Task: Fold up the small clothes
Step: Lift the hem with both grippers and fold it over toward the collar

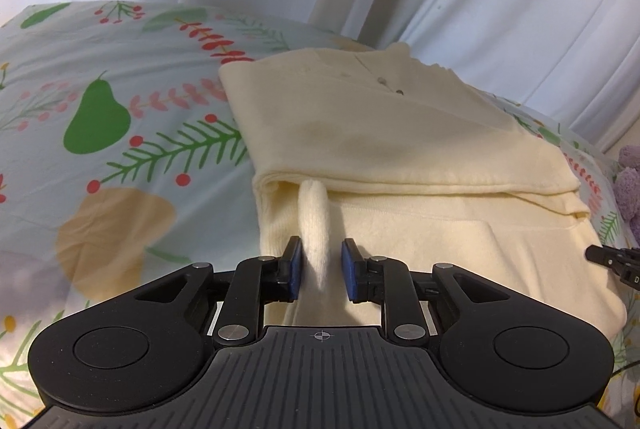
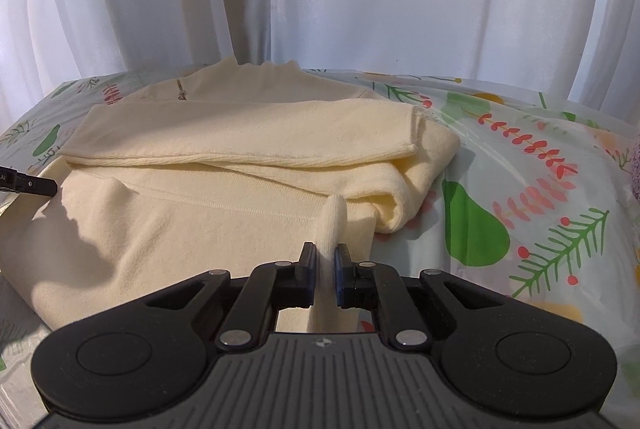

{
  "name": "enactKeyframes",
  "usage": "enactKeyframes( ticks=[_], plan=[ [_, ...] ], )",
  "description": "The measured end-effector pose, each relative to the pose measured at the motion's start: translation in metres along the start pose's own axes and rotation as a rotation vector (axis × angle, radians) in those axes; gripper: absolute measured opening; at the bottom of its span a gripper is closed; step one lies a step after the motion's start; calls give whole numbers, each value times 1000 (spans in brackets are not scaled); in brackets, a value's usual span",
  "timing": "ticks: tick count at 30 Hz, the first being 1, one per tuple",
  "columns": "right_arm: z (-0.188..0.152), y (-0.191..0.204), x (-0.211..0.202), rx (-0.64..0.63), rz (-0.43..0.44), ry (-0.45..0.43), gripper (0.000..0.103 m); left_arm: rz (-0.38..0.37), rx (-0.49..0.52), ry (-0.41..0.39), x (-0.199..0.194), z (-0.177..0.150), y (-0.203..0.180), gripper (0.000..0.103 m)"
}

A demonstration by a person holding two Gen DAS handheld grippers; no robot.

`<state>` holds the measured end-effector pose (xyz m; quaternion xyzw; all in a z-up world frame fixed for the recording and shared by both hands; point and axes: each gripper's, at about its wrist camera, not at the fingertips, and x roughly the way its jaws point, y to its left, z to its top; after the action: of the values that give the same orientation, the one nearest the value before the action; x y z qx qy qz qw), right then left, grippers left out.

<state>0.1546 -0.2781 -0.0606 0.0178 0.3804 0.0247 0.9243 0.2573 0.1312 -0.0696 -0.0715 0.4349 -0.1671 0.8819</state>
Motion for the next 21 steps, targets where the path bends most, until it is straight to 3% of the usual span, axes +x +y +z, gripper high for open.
enactKeyframes(
  ticks=[1,3,6,11,13,17,21],
  plan=[
    [-1,1,1,-2,-3,5,9,3,4,1,1,1,-1,23],
    [-2,3,2,-13,-12,8,9,17,8,2,1,2,-1,11],
    [1,10,-7,-61,-27,-40,7,27,28,-19,-9,5,-6,9],
    [30,5,-24,-38,-30,-138,7,-37,61,-148,-43,30,-17,9],
    [44,3,-20,-43,-52,-168,7,-30,65,-199,-44,45,-18,9],
    [67,-3,6,-29,-99,-188,7,14,68,-244,-25,72,-16,9],
    [79,-13,44,18,-87,-128,7,15,55,-180,16,85,-12,10]
  ],
)
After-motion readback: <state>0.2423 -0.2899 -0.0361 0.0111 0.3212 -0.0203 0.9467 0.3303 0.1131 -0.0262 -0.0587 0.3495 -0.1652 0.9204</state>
